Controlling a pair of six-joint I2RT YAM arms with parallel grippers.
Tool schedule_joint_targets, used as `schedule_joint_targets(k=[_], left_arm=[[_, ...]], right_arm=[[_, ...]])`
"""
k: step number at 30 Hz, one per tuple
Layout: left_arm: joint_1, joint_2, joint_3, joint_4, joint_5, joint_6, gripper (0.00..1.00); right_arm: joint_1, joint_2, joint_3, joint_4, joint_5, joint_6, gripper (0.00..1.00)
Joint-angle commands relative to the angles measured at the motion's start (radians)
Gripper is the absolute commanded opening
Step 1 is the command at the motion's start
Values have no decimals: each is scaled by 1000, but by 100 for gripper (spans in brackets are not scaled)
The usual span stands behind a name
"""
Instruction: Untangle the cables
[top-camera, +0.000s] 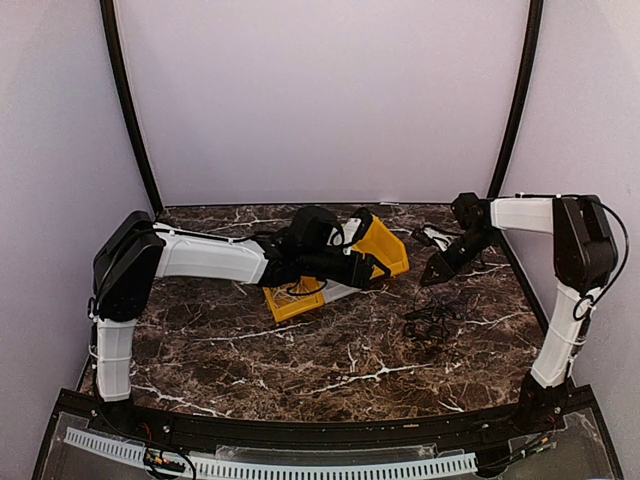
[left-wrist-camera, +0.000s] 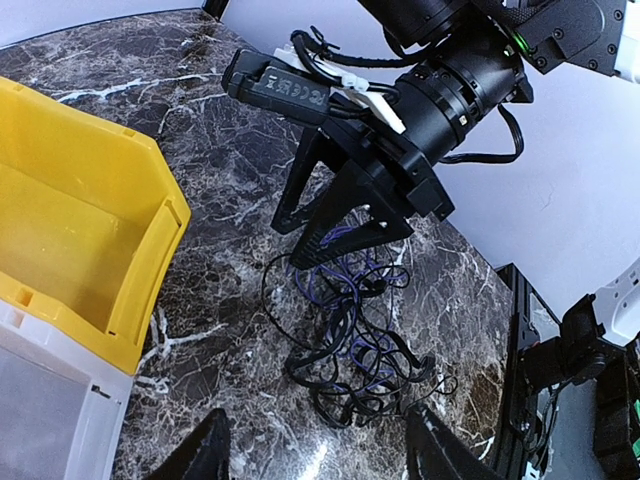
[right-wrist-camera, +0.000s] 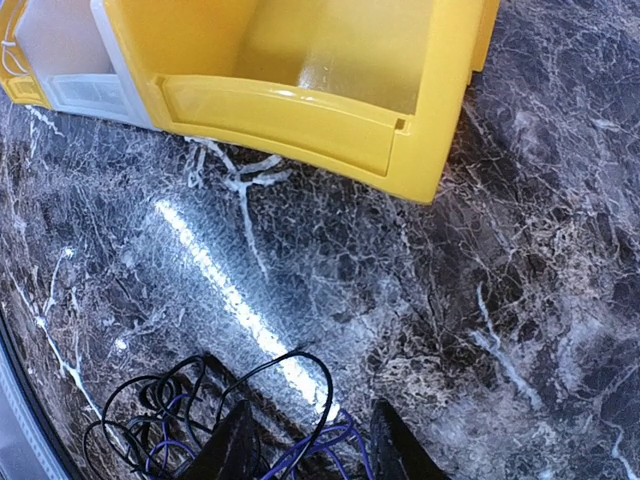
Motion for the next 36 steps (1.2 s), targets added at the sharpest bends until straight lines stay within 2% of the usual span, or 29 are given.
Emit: schedule_joint_targets(k=[1, 9, 19, 24, 27, 32, 36], left_arm=[[-6, -48, -21, 19, 14, -12, 59], [-7, -49, -21, 21, 13, -6, 58], [-5, -48, -24, 13, 9, -4, 58], [-6, -48, -25, 18, 7, -1, 58], [-7, -47, -25, 35, 8, 3, 58], [-13, -41, -23, 116, 23, 3, 59], [-32, -40, -12, 196, 34, 10, 61]], right_arm=[[0, 43, 41, -17, 9, 8, 37], [2, 79, 48, -26, 3, 1, 27], [2, 72, 66, -50, -30, 1, 0], [2, -25, 86, -73, -84, 6, 0], [5, -104, 123, -128, -179, -19, 0], [42, -220, 180, -188, -287, -47, 0], [96, -279, 223, -216, -298, -58, 0]])
